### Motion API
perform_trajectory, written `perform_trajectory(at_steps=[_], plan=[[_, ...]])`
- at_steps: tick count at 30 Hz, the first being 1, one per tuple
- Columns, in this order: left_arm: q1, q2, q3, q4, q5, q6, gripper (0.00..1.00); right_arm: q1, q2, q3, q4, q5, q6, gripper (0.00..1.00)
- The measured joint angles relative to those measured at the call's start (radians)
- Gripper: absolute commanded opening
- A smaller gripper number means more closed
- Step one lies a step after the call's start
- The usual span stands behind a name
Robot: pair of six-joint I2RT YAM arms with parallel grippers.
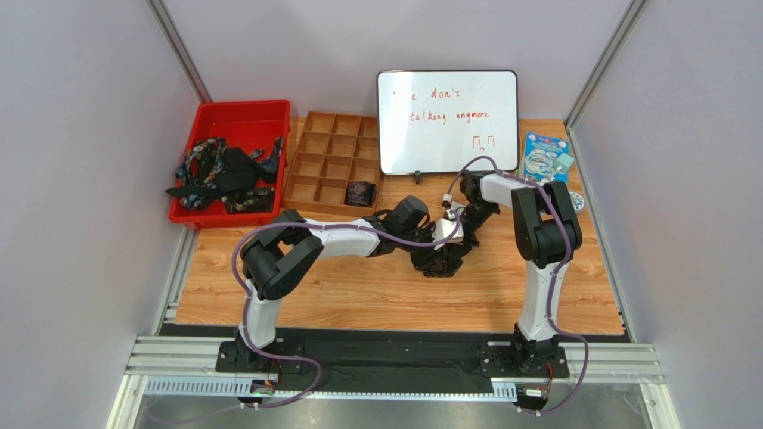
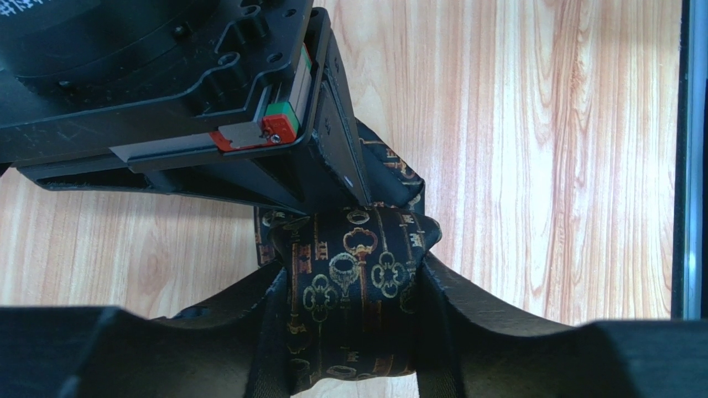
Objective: Roll the ties
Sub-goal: Roll the tie at the center of the board.
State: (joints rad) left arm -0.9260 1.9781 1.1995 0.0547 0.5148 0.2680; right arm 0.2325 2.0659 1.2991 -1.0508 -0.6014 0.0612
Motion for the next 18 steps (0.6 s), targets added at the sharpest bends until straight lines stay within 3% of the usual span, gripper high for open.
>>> perform_trajectory(at_steps=[11,18], plan=[[-0.033,0.049,0.098,-0.113,-0.101,0.019,0.26,0.003,0.009,0.025,-0.017,0.01,-0.008,0.02],[-0.054,0.073,0.142,-0.171,-0.175,0.021,0.24,0.003,0.008,0.047,-0.033,0.04,-0.018,0.16]])
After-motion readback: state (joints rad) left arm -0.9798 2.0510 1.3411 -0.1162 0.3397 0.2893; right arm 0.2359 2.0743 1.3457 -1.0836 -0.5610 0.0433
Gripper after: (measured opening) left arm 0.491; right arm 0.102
